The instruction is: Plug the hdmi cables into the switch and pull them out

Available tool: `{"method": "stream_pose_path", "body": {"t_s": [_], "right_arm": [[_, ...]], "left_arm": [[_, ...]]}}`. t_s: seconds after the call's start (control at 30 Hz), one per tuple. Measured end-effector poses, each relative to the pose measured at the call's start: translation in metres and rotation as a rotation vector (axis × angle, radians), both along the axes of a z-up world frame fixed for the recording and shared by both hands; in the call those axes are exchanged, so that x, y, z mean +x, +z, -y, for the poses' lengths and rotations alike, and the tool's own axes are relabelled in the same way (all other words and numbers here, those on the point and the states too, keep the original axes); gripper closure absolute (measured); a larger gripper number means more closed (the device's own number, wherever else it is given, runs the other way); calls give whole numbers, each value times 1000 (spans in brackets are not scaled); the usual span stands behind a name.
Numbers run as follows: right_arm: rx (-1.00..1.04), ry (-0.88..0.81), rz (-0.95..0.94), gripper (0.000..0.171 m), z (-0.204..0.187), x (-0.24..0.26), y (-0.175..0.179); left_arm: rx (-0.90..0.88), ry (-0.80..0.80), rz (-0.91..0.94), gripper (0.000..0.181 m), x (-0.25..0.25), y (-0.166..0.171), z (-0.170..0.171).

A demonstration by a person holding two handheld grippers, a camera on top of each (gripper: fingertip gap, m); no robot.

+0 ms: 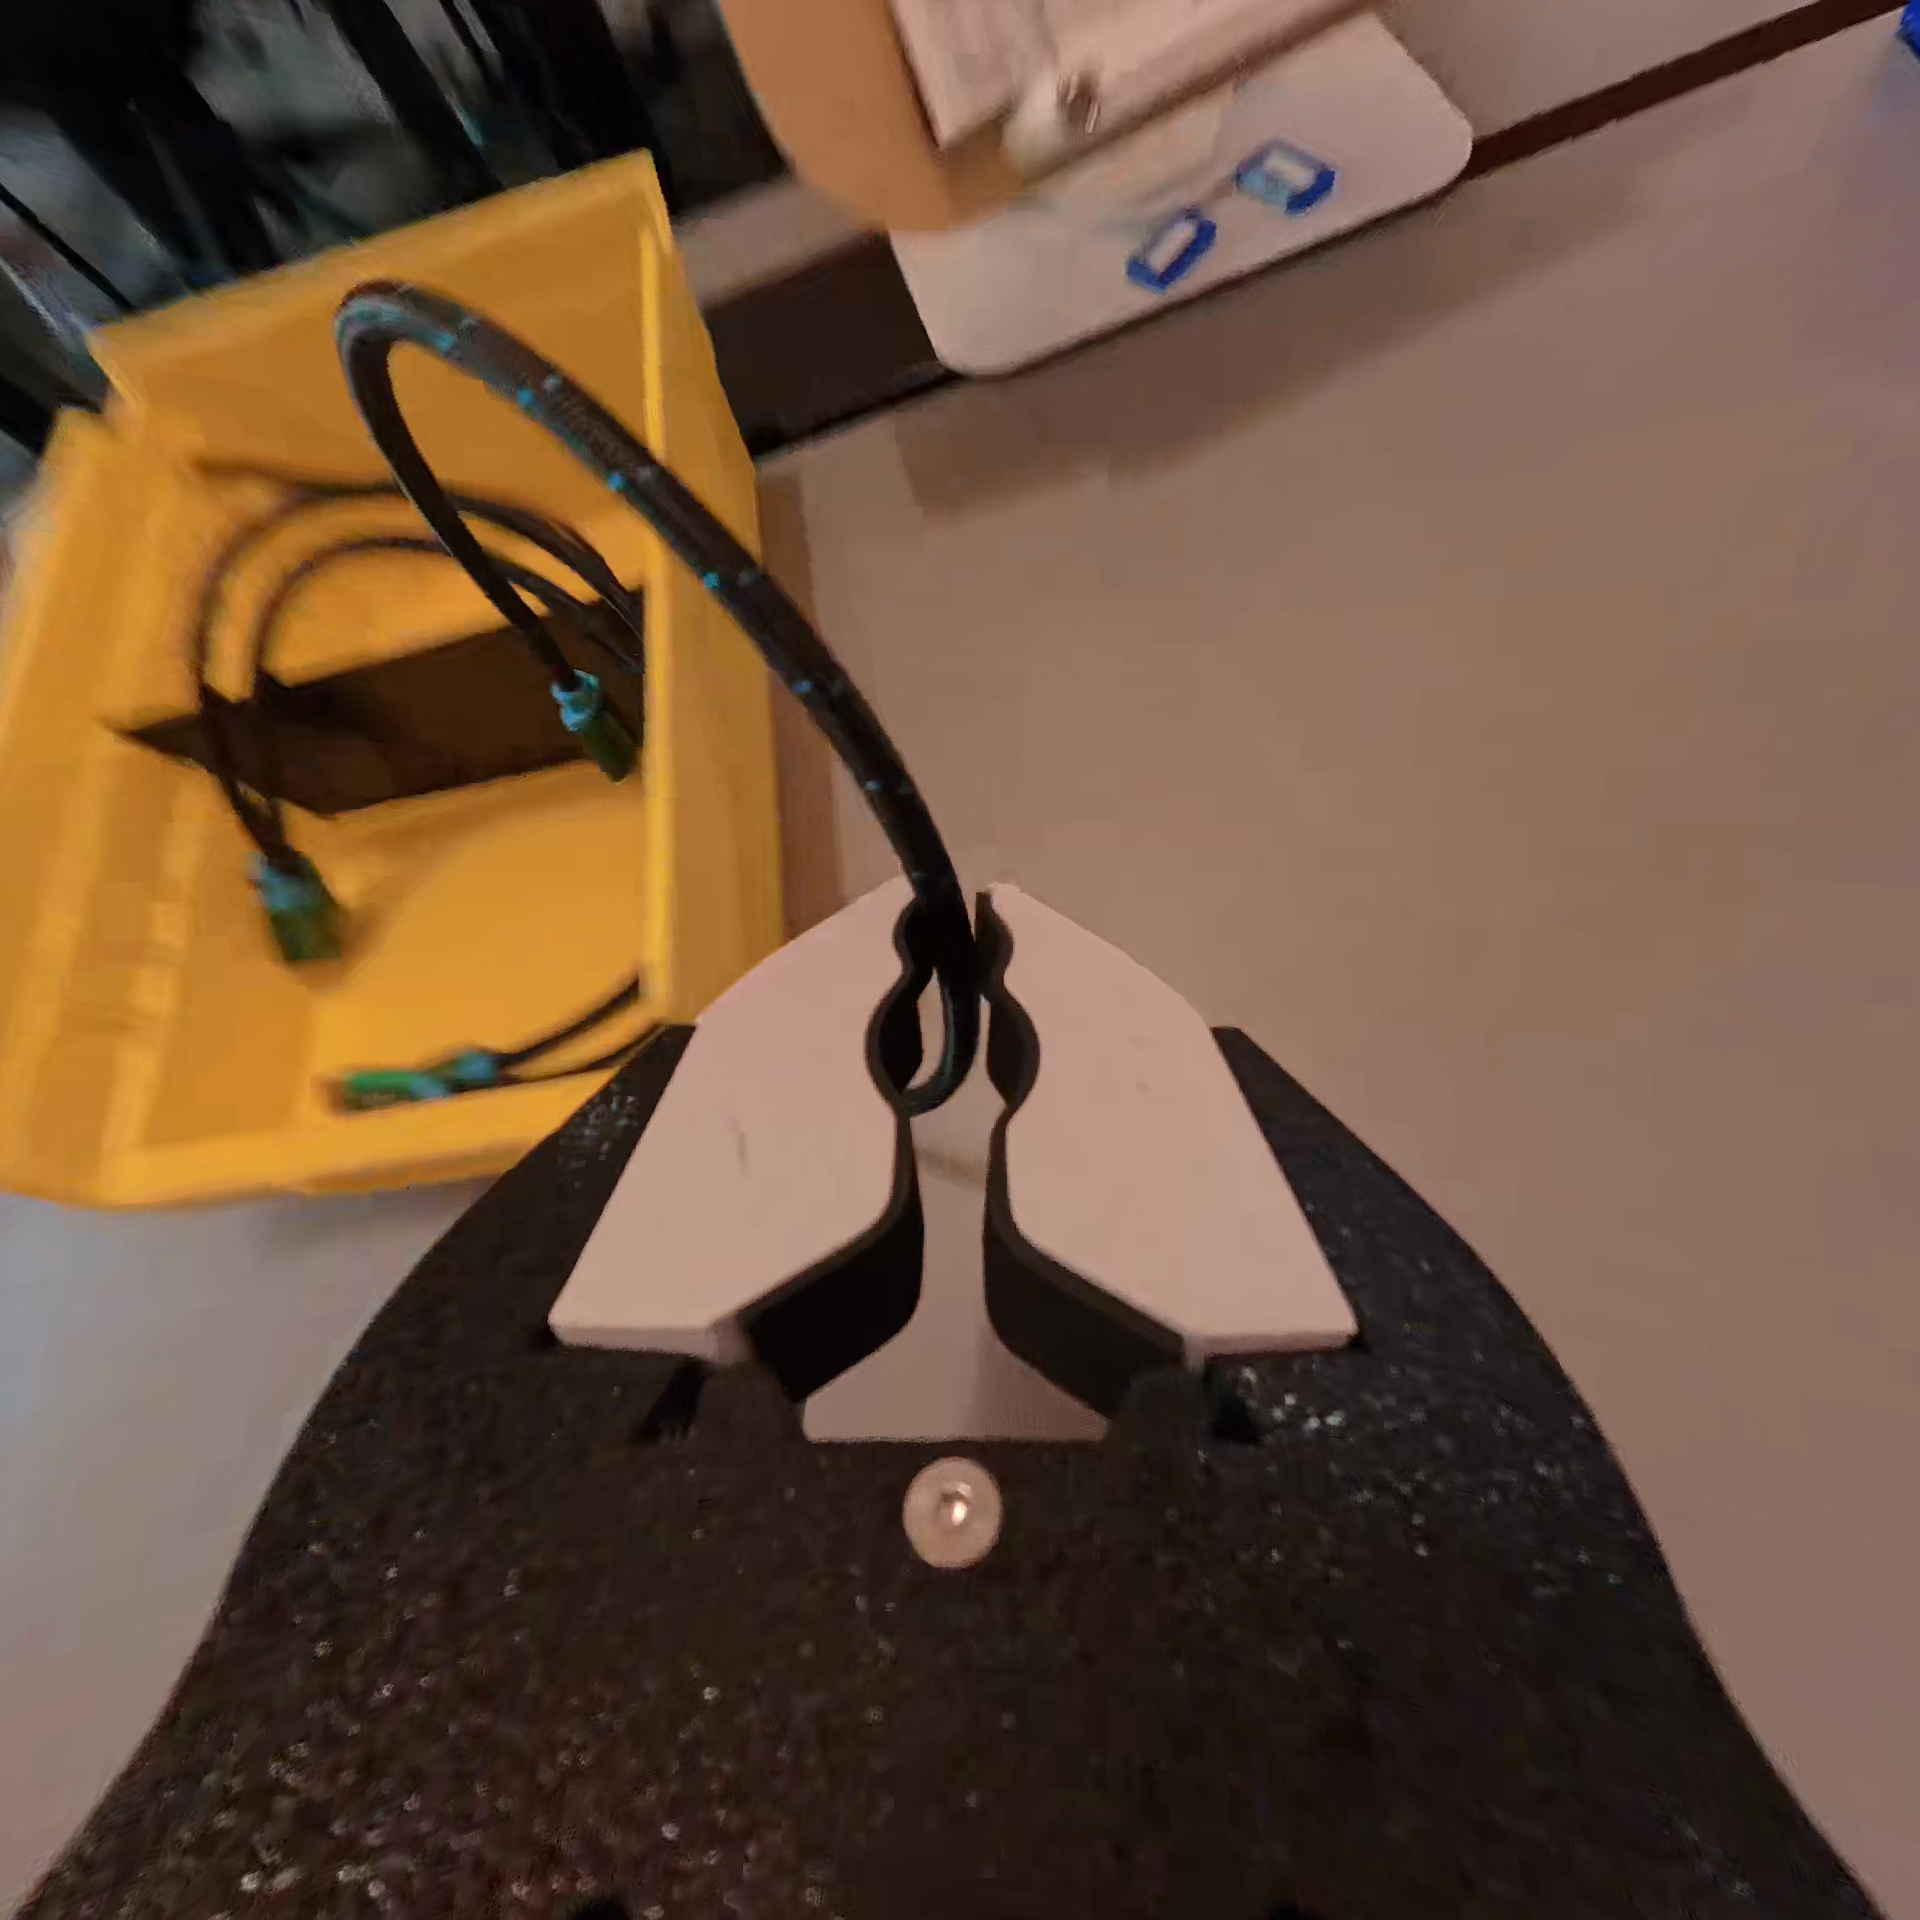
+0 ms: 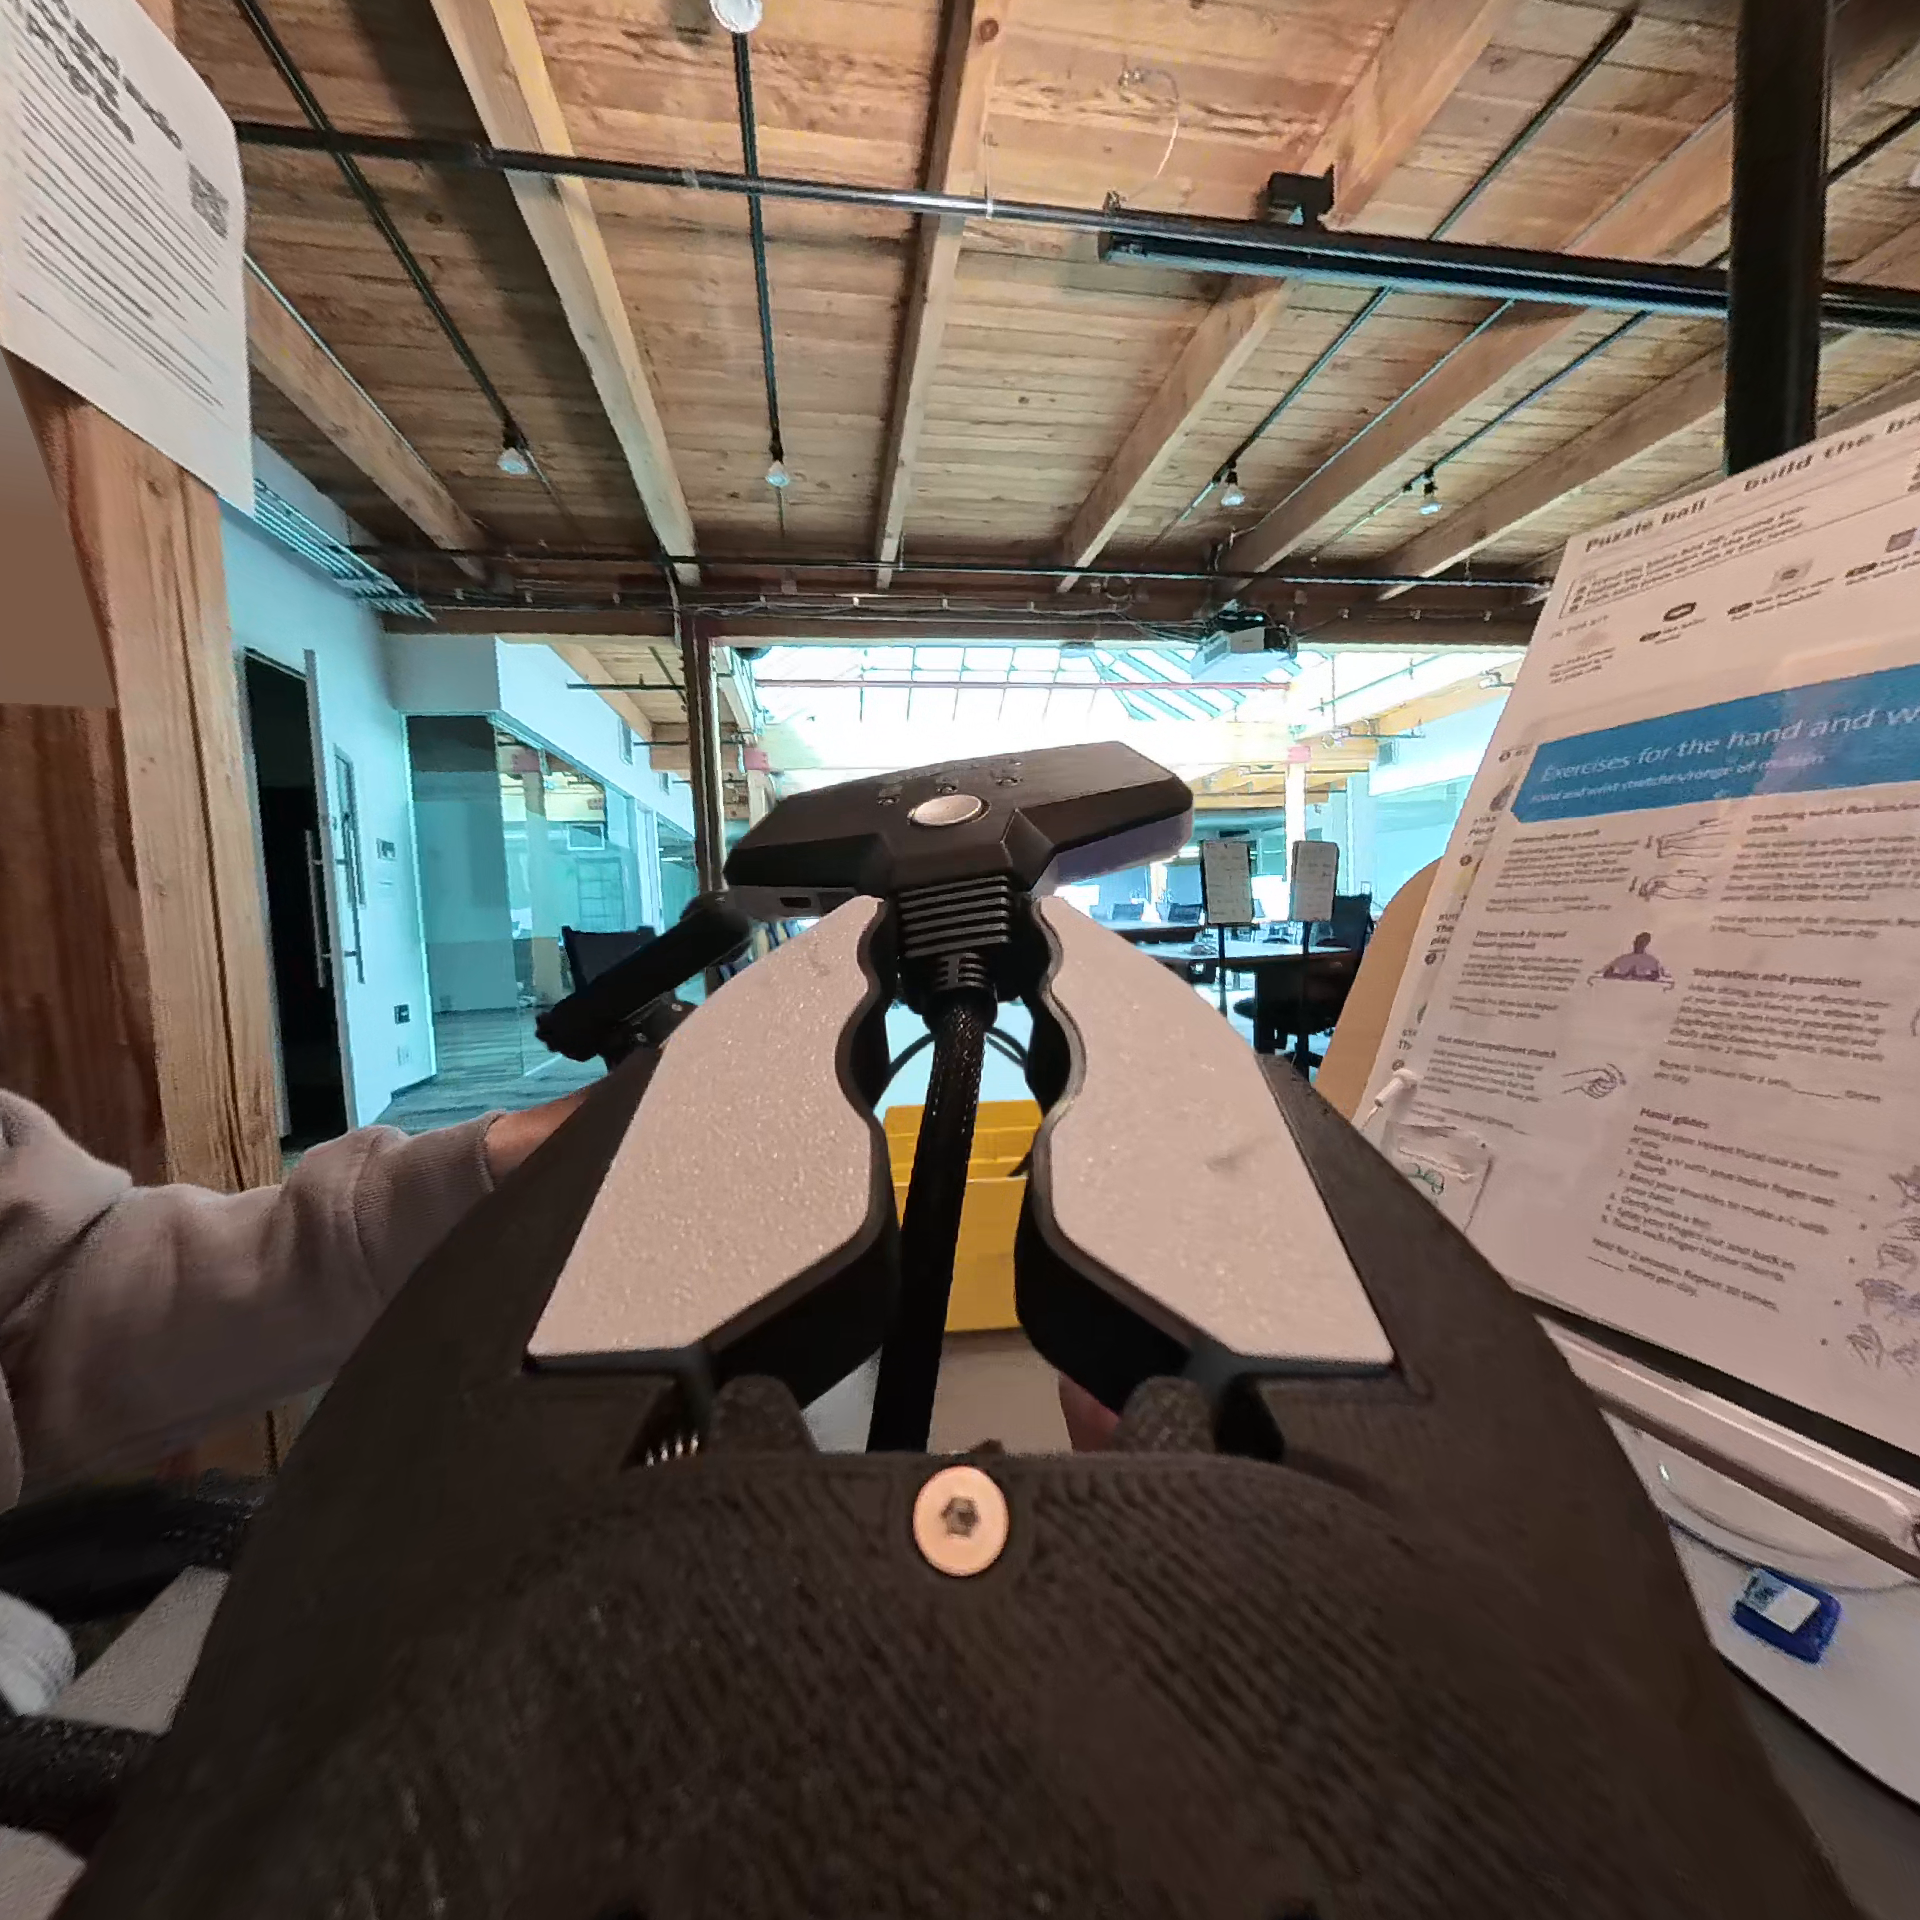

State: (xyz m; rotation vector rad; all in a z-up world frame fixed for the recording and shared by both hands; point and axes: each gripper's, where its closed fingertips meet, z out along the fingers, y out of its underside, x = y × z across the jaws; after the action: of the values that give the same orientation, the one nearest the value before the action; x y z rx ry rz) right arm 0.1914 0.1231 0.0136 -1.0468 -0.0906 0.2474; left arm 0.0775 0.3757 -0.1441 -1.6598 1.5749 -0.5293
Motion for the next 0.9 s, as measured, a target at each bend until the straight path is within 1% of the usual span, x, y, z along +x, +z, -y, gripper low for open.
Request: {"method": "stream_pose_path", "body": {"t_s": [0.07, 0.17, 0.2, 0.27, 0.4, 0.5, 0.57, 0.63, 0.73, 0.8, 0.83, 0.9], "right_arm": [[-11, -3, 6, 149, -3, -1, -3], [-20, -3, 20, 149, -5, -3, -3], [-26, -10, 26, 149, -5, -3, -3], [-36, -17, 32, 149, -6, -2, -5], [-20, -21, 21, 149, -2, 1, -3], [3, -20, 6, 149, 4, 4, 1], [5, -32, 7, 149, 6, 6, 2], [6, -42, 10, 149, 9, 7, 3], [11, -57, 10, 149, 12, 10, 5], [14, -61, 12, 149, 14, 10, 6], [15, -64, 13, 149, 15, 11, 6], [12, -66, 15, 149, 15, 11, 6]], "left_arm": [[-111, 24, -11, 174, -10, -13, -6], [-297, -25, -11, 175, -29, -20, 3], [-358, -41, -6, 175, -37, -19, 5], [-411, -59, -1, 175, -55, -11, 6], [-305, -26, 52, 175, -84, 27, -3], [-141, -106, 98, 175, -84, 59, 21], [18, -283, 100, 175, -73, 68, 55], [160, -523, 96, 175, -58, 58, 96], [350, -868, 23, 175, -51, 9, 145], [442, -1068, -8, 176, -55, -29, 164], [473, -1123, -15, 176, -57, -46, 167], [478, -1169, -43, 175, -59, -72, 166]]}}
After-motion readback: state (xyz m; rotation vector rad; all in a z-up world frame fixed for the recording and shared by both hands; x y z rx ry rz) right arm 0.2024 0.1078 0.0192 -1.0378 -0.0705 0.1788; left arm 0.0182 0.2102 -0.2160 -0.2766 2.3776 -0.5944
